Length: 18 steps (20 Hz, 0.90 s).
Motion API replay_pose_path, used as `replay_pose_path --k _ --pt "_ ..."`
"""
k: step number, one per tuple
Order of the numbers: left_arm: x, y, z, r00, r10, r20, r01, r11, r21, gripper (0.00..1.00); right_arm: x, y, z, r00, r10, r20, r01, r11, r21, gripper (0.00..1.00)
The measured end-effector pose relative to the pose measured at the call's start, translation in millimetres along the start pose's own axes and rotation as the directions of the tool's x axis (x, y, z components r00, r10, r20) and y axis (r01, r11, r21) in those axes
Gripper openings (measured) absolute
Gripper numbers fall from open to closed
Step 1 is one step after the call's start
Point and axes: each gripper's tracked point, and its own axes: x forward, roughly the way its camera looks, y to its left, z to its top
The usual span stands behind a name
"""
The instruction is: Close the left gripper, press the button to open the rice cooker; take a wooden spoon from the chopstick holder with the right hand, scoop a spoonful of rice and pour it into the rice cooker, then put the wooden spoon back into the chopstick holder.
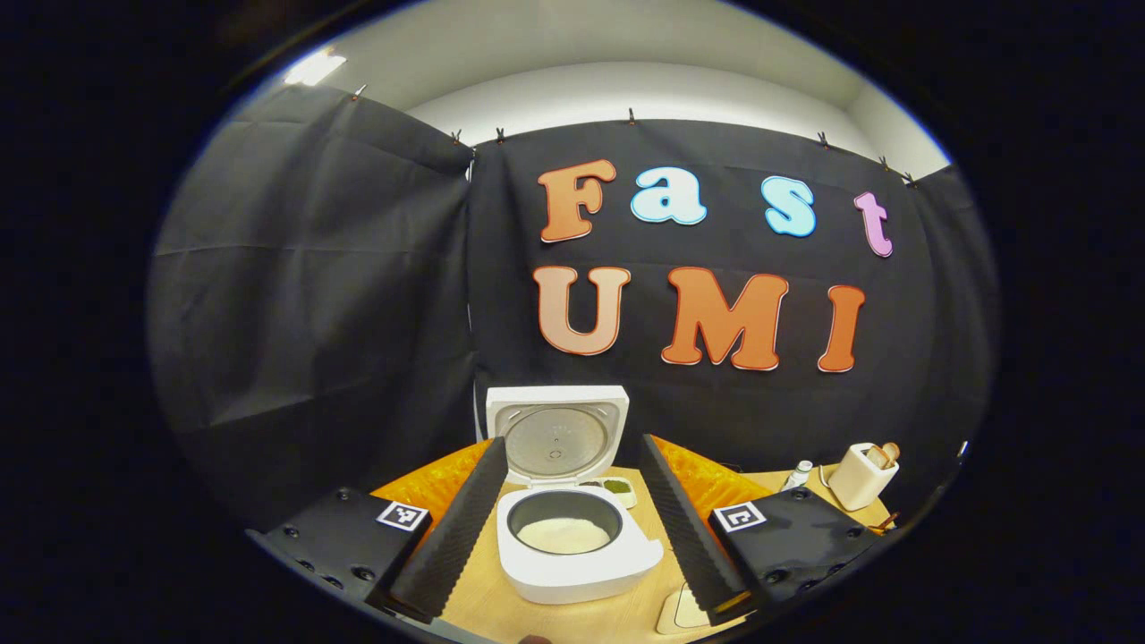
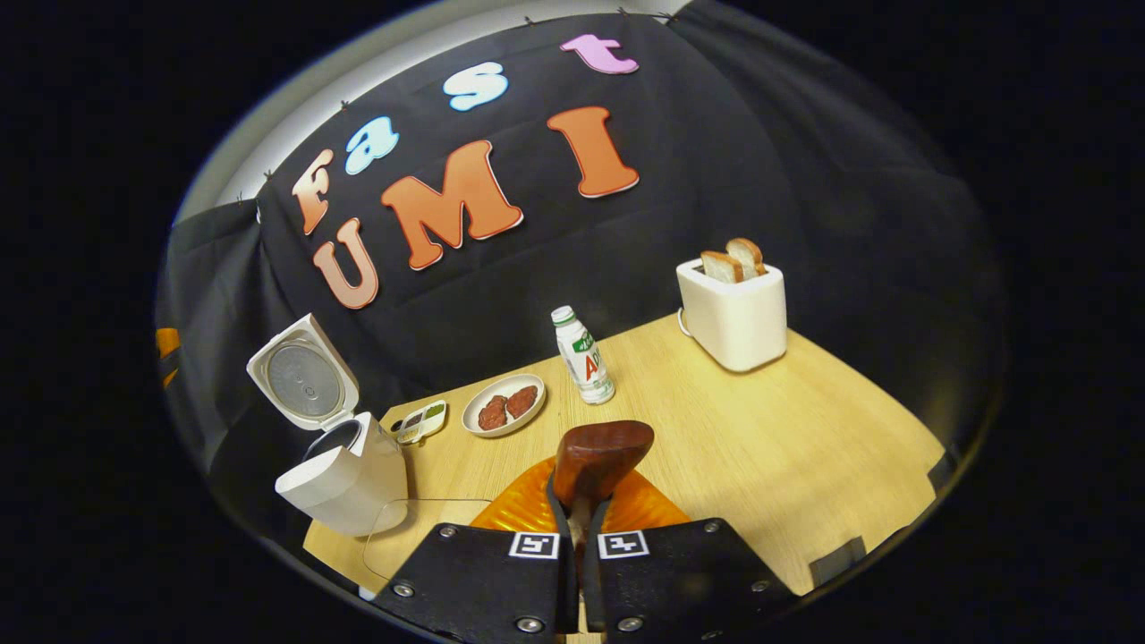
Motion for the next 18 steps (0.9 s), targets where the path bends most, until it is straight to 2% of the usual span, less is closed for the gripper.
replay_pose_path --k 4,9,13,14,18 --pt "15.9 -4.4 0.0 0.998 -0.068 -0.011 0.068 0.998 -0.006 1.00 -17.0 22.3 42.1 0.996 -0.008 0.087 0.018 0.994 -0.111 0.02" --pt "29.8 6.1 12.9 0.995 -0.100 0.015 0.100 0.995 0.015 1.00 -24.8 68.0 57.0 0.991 0.029 0.133 -0.011 0.991 -0.137 0.02" --pt "40.5 19.1 22.7 0.993 -0.118 0.029 0.116 0.992 0.039 1.00 -21.2 107.4 47.3 0.987 0.061 0.150 -0.037 0.987 -0.157 0.02" --pt "41.2 22.0 24.5 0.992 -0.123 0.034 0.121 0.992 0.040 0.98 -17.7 116.0 39.9 0.988 0.068 0.140 -0.044 0.985 -0.164 0.02" --pt "44.6 37.0 26.2 0.991 -0.127 0.048 0.125 0.991 0.047 1.00 -1.1 138.4 8.1 0.990 0.079 0.116 -0.054 0.979 -0.198 0.01"
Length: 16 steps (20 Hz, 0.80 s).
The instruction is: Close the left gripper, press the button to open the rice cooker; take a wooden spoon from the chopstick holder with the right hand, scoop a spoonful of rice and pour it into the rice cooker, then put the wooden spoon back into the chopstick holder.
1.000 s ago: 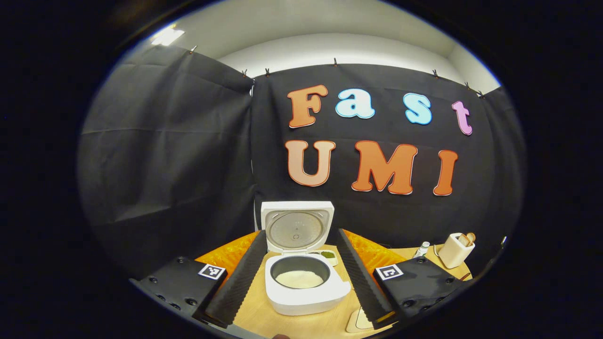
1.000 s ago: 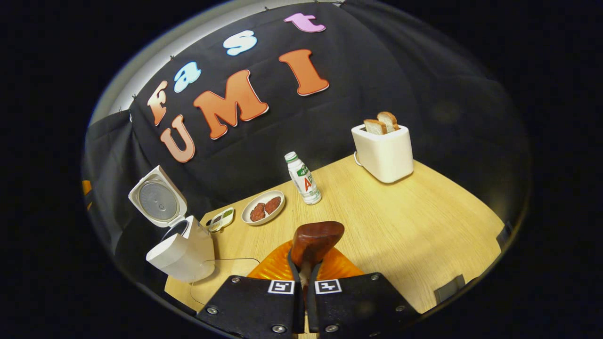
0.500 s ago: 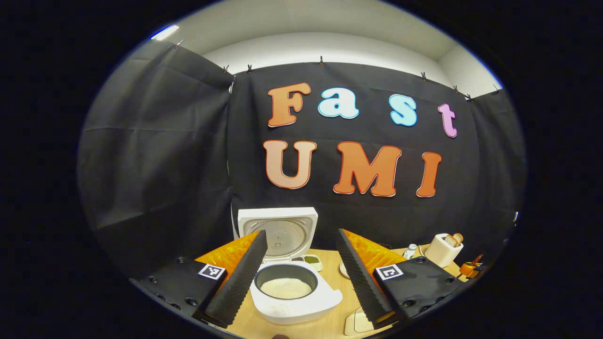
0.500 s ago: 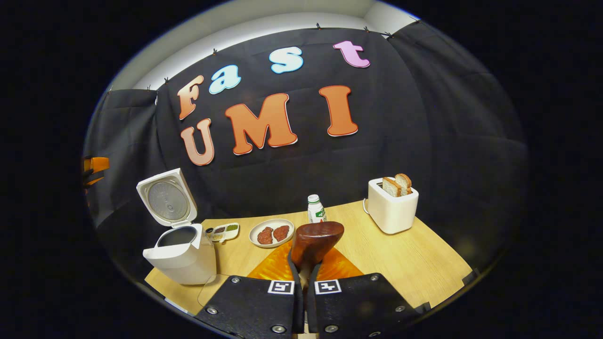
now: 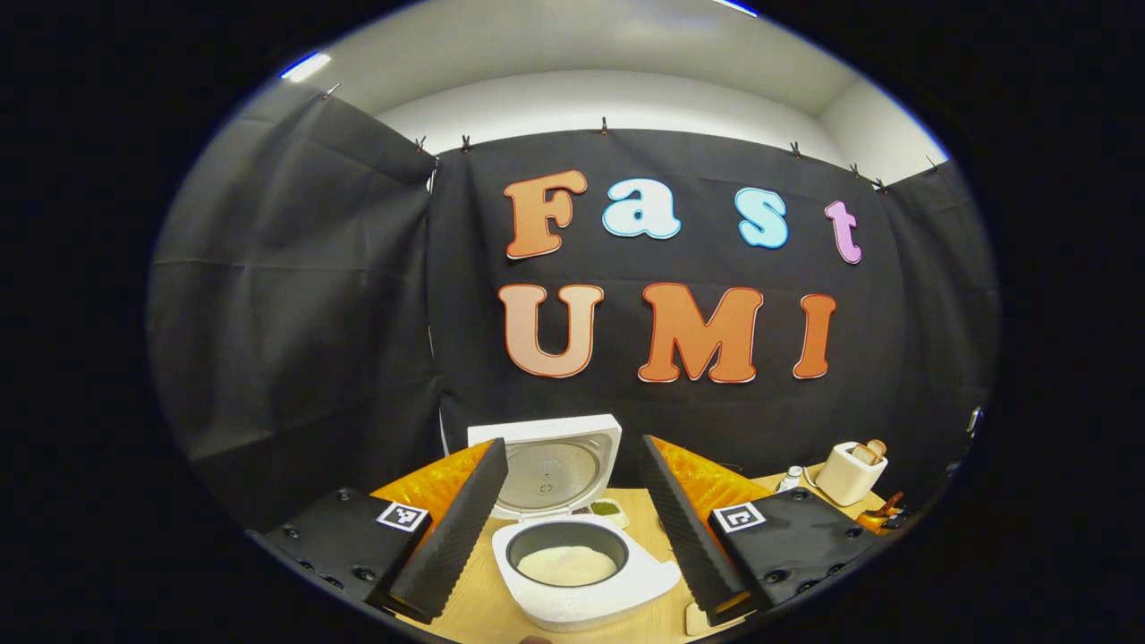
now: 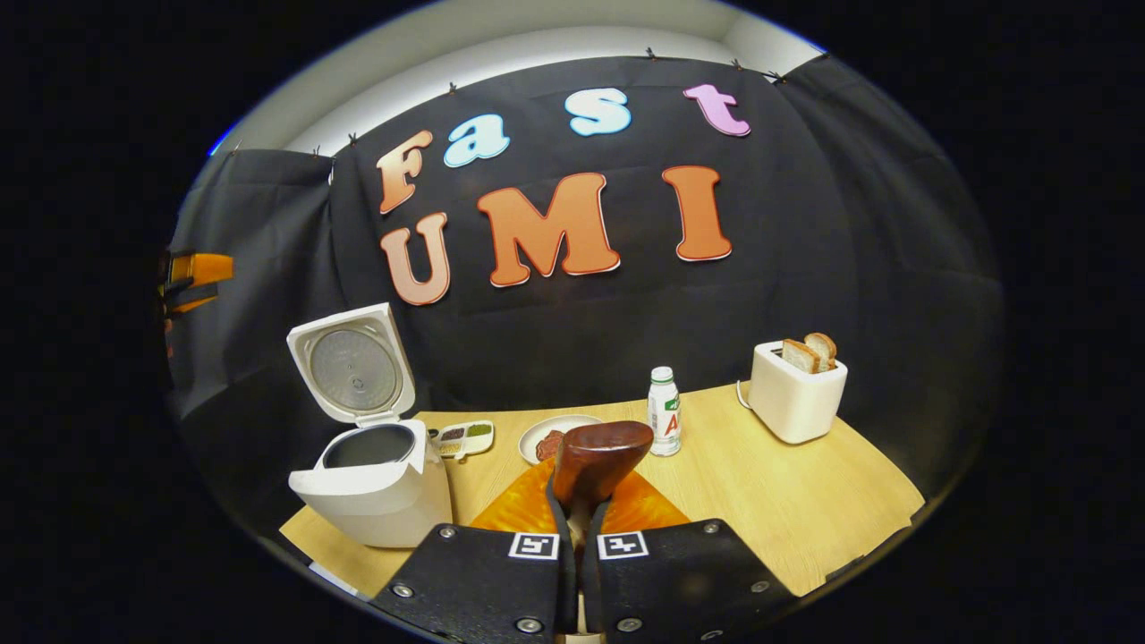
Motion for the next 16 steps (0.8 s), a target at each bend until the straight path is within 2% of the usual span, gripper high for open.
replay_pose_path --k 7,11,16 --pt "0.5 22.8 -13.9 0.999 0.042 -0.015 -0.042 0.999 0.010 1.00 32.8 20.0 -63.1 0.996 0.026 -0.082 -0.033 0.996 -0.085 0.02" --pt "-2.2 32.6 -21.1 0.997 0.067 -0.028 -0.066 0.998 0.013 1.00 49.6 21.0 -77.2 0.997 0.021 -0.073 -0.034 0.984 -0.177 0.02" --pt "-0.5 40.1 -33.2 0.995 0.083 -0.057 -0.082 0.997 0.012 0.98 57.2 28.9 -99.8 0.997 0.036 -0.069 -0.052 0.971 -0.233 0.02"
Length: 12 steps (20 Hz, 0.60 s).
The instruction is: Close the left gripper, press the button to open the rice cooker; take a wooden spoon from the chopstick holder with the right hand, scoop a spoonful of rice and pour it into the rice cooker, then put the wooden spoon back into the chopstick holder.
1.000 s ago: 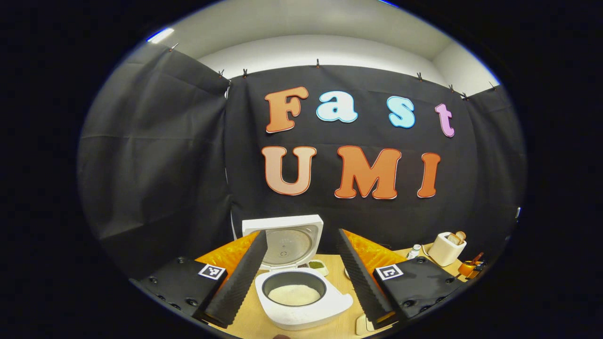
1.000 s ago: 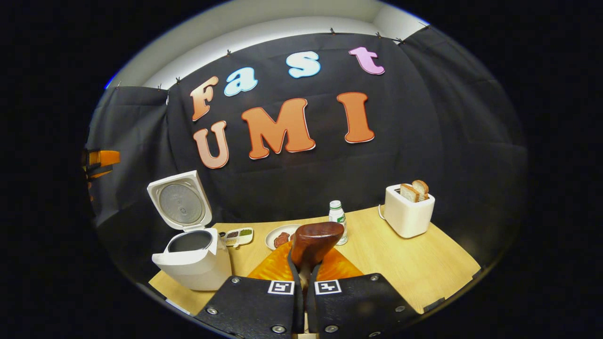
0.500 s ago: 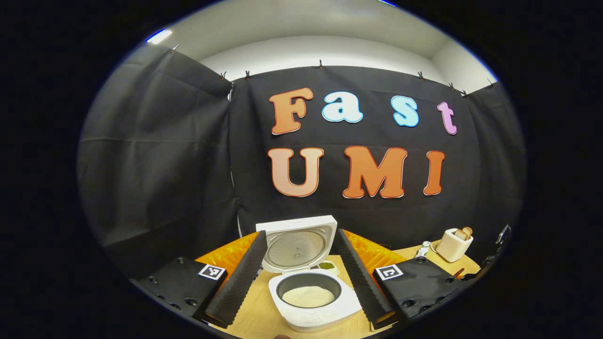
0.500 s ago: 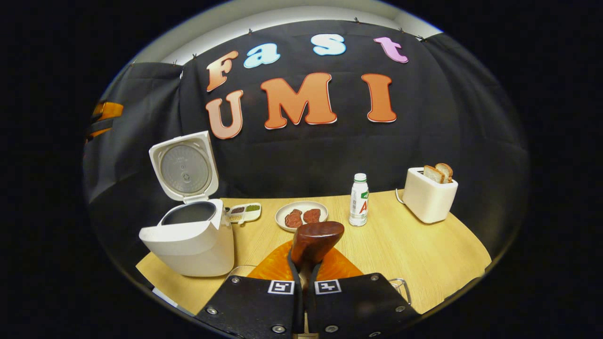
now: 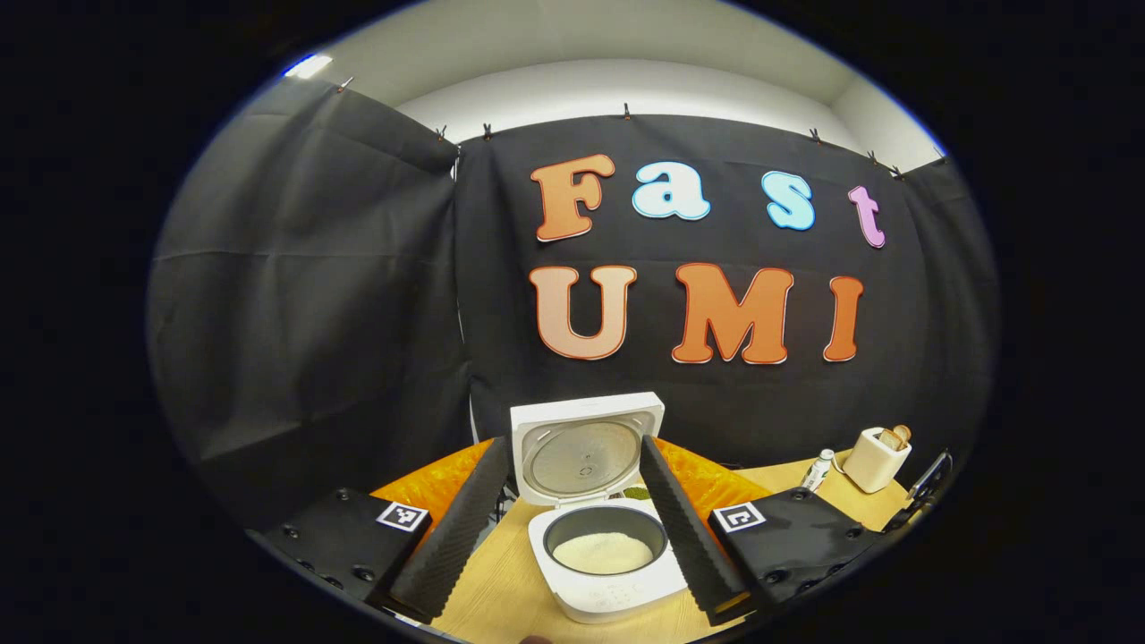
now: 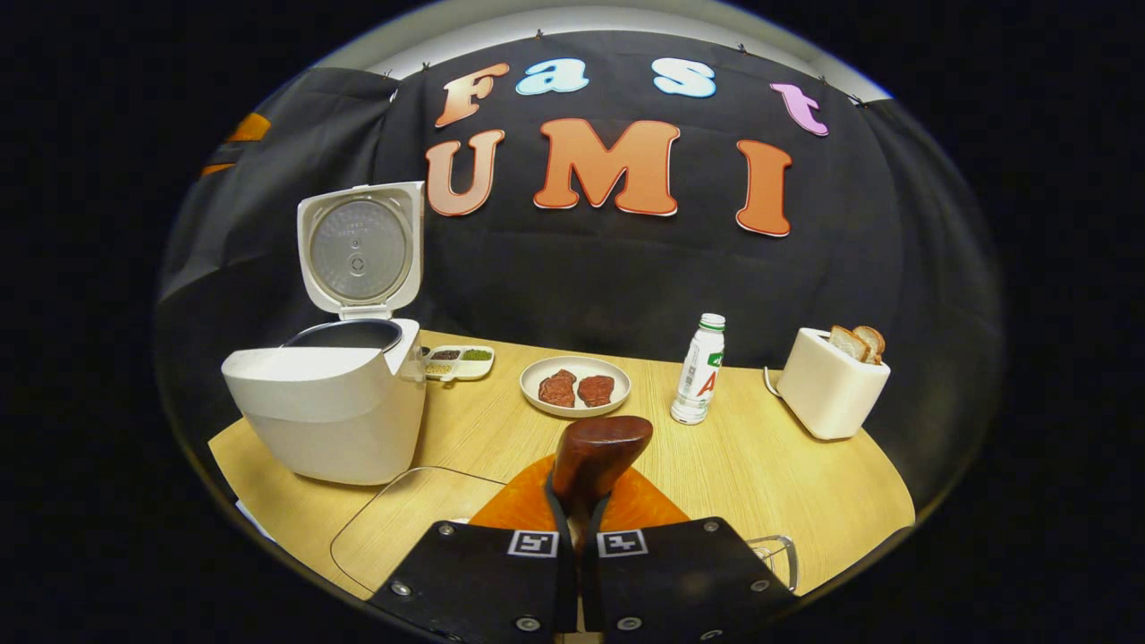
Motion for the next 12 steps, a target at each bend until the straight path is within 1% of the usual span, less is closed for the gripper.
replay_pose_path --k 1,2,3,6,7,8,12 --pt "0.6 2.2 -1.1 1.000 0.006 -0.004 -0.006 1.000 0.001 0.98 1.2 2.7 0.0 1.000 0.003 0.007 -0.003 1.000 -0.008 0.02" --pt "1.5 4.5 -2.7 1.000 0.010 -0.005 -0.010 1.000 0.001 1.00 3.1 6.3 -4.2 1.000 0.012 0.002 -0.012 1.000 -0.005 0.02" --pt "2.3 5.6 -3.6 1.000 0.013 -0.007 -0.013 1.000 0.000 1.00 4.5 10.5 -8.7 1.000 0.026 -0.009 -0.026 1.000 0.015 0.01" --pt "0.5 7.2 -6.0 1.000 0.016 -0.011 -0.016 1.000 -0.001 1.00 3.7 16.3 -16.5 0.998 0.052 -0.027 -0.048 0.992 0.115 0.02" --pt "0.2 8.7 -6.2 1.000 0.019 -0.012 -0.019 1.000 0.000 0.98 0.4 16.9 -16.1 0.998 0.059 -0.024 -0.055 0.987 0.149 0.02" --pt "0.0 11.3 -7.4 1.000 0.023 -0.013 -0.023 1.000 0.002 1.00 0.4 19.3 -16.7 0.997 0.070 -0.024 -0.064 0.980 0.186 0.02" --pt "-2.2 17.6 -10.7 0.999 0.042 -0.019 -0.042 0.999 -0.002 1.00 -5.1 32.2 -18.8 0.993 0.118 -0.026 -0.105 0.950 0.296 0.01"
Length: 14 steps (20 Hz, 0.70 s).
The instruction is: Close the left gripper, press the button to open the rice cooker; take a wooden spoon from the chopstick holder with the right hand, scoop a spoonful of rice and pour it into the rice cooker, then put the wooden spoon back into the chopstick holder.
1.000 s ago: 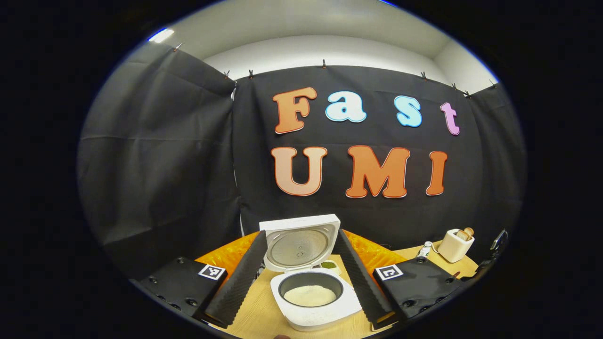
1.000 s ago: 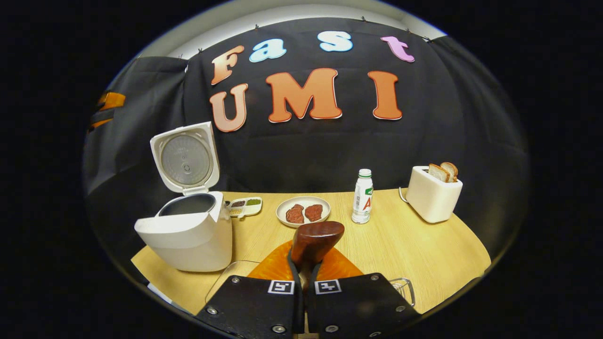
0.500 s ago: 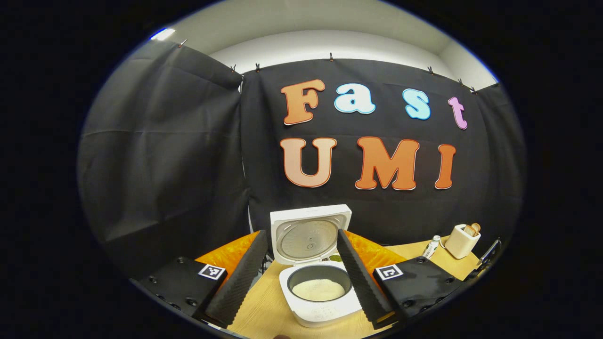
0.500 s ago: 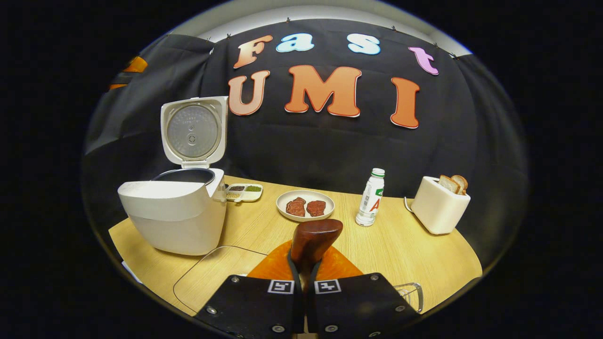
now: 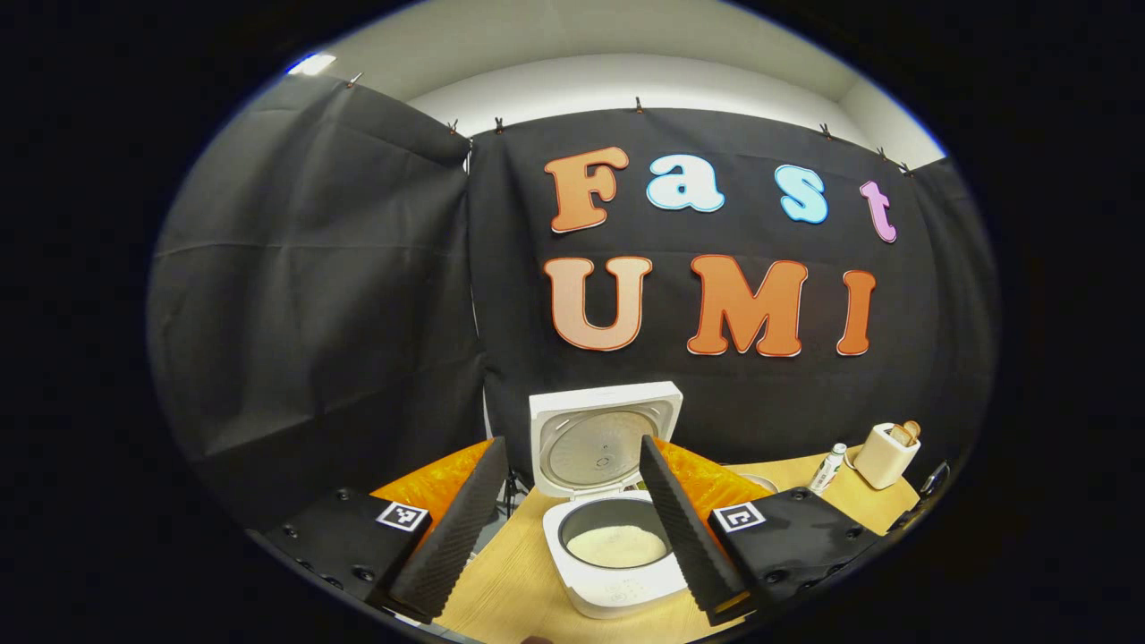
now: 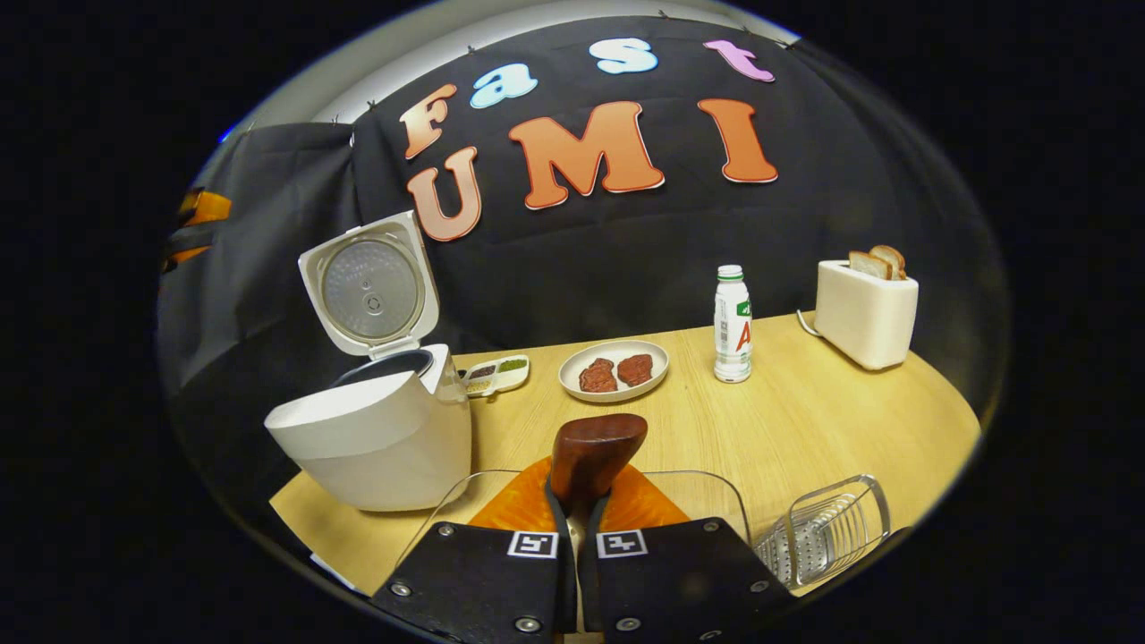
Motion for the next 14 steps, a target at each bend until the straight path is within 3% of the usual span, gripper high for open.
replay_pose_path --k 7,14 --pt "-0.2 -1.9 -5.7 1.000 -0.003 -0.013 0.003 1.000 -0.005 1.00 -2.8 14.5 -13.0 0.997 0.061 -0.041 -0.052 0.980 0.191 0.02" --pt "-2.8 -8.5 -8.6 1.000 -0.016 -0.019 0.016 1.000 -0.021 1.00 5.0 -9.3 -23.3 0.994 0.035 -0.106 0.015 0.897 0.442 0.02"
